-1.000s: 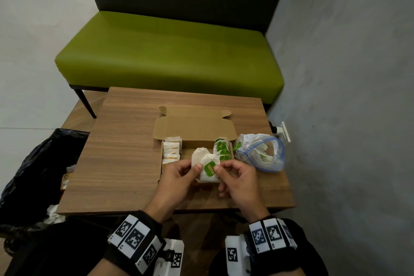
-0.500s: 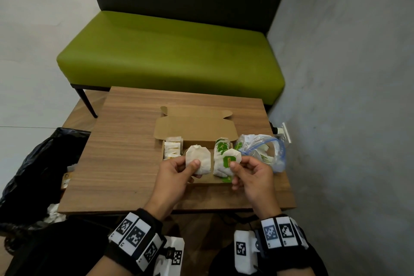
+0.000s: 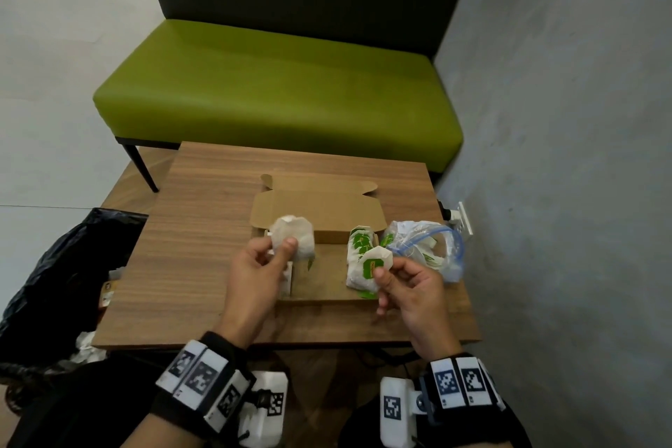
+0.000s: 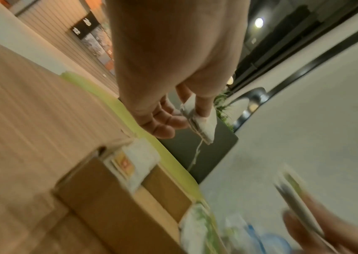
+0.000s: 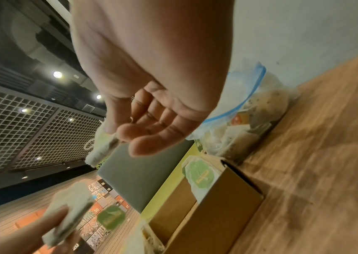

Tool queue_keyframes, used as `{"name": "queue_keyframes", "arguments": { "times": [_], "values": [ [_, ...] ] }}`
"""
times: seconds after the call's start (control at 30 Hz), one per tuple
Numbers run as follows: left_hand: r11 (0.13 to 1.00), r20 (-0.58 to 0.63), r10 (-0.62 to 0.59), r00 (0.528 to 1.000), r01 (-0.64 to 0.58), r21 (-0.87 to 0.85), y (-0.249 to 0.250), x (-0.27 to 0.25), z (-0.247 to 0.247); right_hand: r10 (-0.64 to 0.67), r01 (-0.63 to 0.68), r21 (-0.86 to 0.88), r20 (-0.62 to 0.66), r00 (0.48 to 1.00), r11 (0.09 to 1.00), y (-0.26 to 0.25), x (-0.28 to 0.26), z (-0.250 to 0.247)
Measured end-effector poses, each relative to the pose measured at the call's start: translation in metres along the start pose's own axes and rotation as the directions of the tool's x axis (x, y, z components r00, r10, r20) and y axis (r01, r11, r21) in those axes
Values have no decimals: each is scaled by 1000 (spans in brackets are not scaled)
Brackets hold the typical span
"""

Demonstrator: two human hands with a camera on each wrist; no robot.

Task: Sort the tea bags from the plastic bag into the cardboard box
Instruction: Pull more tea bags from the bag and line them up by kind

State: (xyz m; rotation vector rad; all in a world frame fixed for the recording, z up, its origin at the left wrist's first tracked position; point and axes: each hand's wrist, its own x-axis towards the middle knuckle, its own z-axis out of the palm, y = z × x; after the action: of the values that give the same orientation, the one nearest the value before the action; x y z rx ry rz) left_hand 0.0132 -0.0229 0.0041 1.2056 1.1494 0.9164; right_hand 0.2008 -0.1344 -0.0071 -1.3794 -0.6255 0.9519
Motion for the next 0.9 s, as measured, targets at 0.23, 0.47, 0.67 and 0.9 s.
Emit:
{"name": "queue_keyframes", "arguments": {
  "times": [0.23, 0.47, 0.67, 0.9],
  "values": [
    [924, -107, 52, 993, -7, 382, -12, 42, -72, 36, -36, 6, -1, 999, 999, 7, -1, 7],
    [680, -147, -6, 989, 111, 725, -52, 46, -102, 87, -87, -112, -4, 996, 990, 24, 4, 18],
    [678, -9, 349, 937, -247, 692, -16, 9, -53, 105, -99, -213, 14, 994, 972, 27, 9, 13],
    [792, 596, 85, 799, -417, 446, 3, -2, 26, 71, -52, -218, 79, 994, 974, 17, 5, 7]
  ]
}}
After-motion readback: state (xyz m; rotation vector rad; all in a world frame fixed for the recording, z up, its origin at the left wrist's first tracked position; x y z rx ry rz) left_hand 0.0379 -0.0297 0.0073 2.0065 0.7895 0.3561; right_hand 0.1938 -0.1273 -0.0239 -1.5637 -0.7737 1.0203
